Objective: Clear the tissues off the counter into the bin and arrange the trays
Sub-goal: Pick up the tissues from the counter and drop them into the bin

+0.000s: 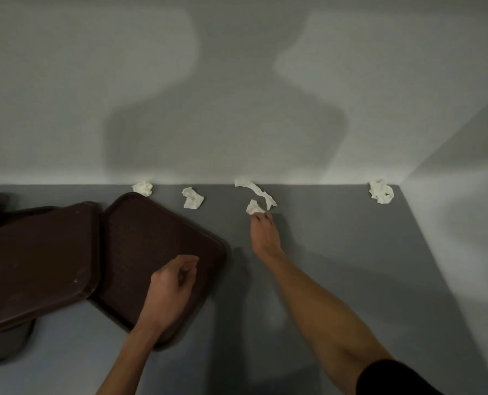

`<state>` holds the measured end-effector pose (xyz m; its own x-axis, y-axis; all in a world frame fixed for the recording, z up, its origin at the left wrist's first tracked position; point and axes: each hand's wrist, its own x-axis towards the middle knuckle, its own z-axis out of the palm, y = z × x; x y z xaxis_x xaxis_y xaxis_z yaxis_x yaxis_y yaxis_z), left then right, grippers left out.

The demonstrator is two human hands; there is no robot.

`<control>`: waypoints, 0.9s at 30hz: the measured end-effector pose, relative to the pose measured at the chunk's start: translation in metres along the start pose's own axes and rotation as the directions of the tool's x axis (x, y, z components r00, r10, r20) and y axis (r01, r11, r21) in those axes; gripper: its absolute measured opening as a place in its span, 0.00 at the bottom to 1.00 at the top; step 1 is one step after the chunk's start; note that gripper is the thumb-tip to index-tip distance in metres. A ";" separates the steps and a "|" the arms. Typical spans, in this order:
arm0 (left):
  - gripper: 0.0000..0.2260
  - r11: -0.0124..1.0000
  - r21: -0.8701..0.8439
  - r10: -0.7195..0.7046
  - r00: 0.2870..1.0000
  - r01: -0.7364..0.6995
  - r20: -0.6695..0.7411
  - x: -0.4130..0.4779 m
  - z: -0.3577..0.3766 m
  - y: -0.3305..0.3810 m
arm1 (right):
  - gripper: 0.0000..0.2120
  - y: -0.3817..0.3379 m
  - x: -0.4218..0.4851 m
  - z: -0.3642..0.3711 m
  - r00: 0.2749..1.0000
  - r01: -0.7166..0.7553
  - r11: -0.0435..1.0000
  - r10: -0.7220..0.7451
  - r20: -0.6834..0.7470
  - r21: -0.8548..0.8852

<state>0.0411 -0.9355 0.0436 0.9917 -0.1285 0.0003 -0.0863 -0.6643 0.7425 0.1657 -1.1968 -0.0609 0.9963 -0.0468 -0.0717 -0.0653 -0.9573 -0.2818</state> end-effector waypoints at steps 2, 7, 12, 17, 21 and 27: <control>0.12 1.000 -0.026 -0.009 1.000 0.009 -0.006 0.006 0.003 0.003 | 0.20 -0.002 -0.029 0.003 0.997 0.026 0.999 -0.023 -0.073 0.037; 0.12 0.997 -0.075 0.025 0.997 -0.020 0.067 0.026 0.023 0.016 | 0.19 -0.006 -0.083 0.005 0.997 0.032 0.984 -0.018 -0.076 0.178; 0.19 0.993 -0.107 0.062 0.983 -0.043 0.174 0.046 0.048 0.028 | 0.14 -0.011 -0.093 -0.010 0.996 -0.073 0.886 0.041 0.081 0.457; 0.16 0.986 -0.141 0.112 0.982 -0.091 0.154 0.053 0.049 0.039 | 0.11 -0.038 -0.096 -0.044 0.962 -0.272 0.312 0.048 0.270 0.910; 0.16 0.985 -0.146 0.099 0.993 -0.089 0.060 0.057 0.032 0.045 | 0.12 -0.048 -0.078 -0.068 0.924 -0.380 -0.050 -0.071 0.377 0.923; 0.14 0.996 -0.087 -0.008 0.997 0.001 -0.078 0.058 0.003 0.029 | 0.09 -0.036 0.007 -0.073 0.947 -0.267 0.507 -0.020 0.321 0.819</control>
<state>0.0953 -0.9648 0.0630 0.9967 -0.0660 0.0466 -0.0769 -0.5976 0.7981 0.1792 -1.1836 0.0187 0.9270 0.0661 -0.3692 -0.3445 -0.2394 -0.9078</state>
